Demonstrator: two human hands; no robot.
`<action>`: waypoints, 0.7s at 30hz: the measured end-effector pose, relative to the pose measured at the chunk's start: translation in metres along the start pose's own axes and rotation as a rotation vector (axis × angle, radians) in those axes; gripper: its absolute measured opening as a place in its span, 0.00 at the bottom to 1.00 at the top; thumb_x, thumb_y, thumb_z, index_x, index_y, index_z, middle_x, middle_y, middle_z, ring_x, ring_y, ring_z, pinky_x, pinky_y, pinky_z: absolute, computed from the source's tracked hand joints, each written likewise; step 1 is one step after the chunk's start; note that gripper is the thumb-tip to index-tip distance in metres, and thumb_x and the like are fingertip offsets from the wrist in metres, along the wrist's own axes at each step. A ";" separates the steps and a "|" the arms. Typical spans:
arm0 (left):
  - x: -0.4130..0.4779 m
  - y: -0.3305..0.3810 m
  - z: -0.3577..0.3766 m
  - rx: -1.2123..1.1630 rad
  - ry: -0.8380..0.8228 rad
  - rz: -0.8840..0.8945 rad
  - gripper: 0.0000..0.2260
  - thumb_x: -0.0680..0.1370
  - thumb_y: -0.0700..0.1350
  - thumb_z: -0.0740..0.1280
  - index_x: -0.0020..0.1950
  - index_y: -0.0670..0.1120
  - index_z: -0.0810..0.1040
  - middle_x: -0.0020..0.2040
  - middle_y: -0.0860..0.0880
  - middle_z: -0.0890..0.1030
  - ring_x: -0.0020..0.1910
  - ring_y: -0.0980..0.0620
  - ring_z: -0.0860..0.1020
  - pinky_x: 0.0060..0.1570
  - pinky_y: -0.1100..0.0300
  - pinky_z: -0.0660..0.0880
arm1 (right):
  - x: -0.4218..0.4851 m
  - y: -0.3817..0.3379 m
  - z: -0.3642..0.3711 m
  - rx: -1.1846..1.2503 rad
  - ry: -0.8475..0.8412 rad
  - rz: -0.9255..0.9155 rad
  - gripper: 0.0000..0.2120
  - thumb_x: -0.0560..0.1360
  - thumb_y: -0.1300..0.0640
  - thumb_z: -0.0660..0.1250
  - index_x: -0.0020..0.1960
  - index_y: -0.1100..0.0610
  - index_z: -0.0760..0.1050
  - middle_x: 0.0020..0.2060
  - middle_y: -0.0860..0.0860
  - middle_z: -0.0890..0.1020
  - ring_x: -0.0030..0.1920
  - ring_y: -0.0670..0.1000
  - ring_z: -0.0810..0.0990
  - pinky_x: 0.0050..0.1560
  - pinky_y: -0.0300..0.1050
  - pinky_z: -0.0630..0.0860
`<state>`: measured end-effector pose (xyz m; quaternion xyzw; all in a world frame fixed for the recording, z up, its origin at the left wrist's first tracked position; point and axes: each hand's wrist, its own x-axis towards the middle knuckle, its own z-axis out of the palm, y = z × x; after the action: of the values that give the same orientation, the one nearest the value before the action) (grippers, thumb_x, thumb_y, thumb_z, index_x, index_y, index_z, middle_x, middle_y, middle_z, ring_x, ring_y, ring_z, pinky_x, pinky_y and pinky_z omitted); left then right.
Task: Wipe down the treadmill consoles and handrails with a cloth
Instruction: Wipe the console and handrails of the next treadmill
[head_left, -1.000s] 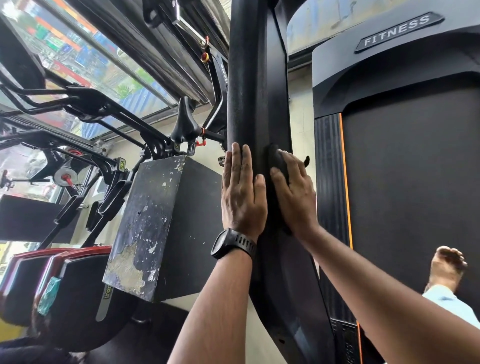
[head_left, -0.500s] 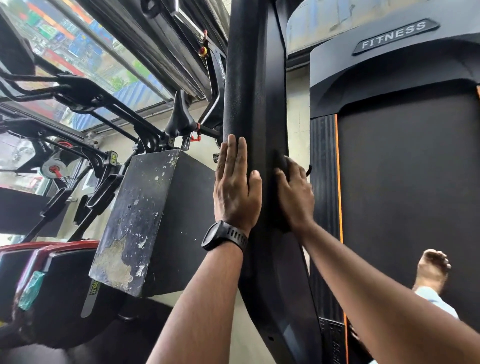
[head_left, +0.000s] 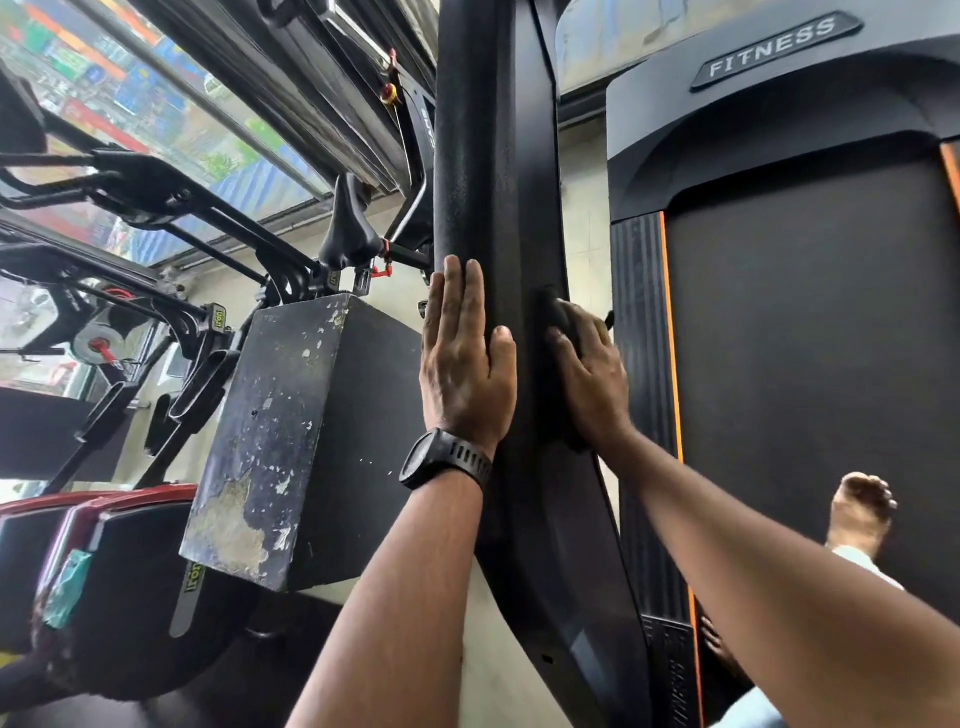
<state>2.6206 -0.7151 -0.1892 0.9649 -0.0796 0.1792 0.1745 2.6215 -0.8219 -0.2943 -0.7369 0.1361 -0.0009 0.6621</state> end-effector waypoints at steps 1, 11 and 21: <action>0.000 0.001 -0.001 -0.001 0.001 -0.001 0.28 0.78 0.46 0.57 0.79 0.42 0.63 0.80 0.44 0.62 0.80 0.47 0.57 0.78 0.50 0.57 | 0.005 0.003 0.000 0.002 -0.014 0.019 0.21 0.84 0.46 0.60 0.76 0.45 0.68 0.73 0.44 0.72 0.68 0.53 0.73 0.60 0.43 0.66; 0.000 0.000 -0.001 -0.024 0.005 -0.003 0.28 0.78 0.45 0.57 0.79 0.42 0.63 0.80 0.44 0.62 0.80 0.47 0.57 0.78 0.56 0.54 | -0.022 0.001 0.001 0.029 0.001 0.059 0.19 0.84 0.49 0.61 0.74 0.46 0.70 0.70 0.45 0.74 0.63 0.46 0.72 0.57 0.41 0.65; -0.007 -0.002 -0.006 -0.127 -0.072 -0.051 0.33 0.75 0.43 0.63 0.80 0.43 0.61 0.81 0.45 0.59 0.81 0.48 0.54 0.79 0.50 0.54 | -0.061 -0.002 -0.008 0.106 0.067 0.125 0.24 0.79 0.45 0.68 0.73 0.45 0.67 0.66 0.44 0.77 0.64 0.50 0.76 0.66 0.52 0.71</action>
<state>2.6125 -0.7107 -0.1874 0.9594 -0.0726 0.1348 0.2369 2.5616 -0.8176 -0.2801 -0.6905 0.2037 0.0085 0.6941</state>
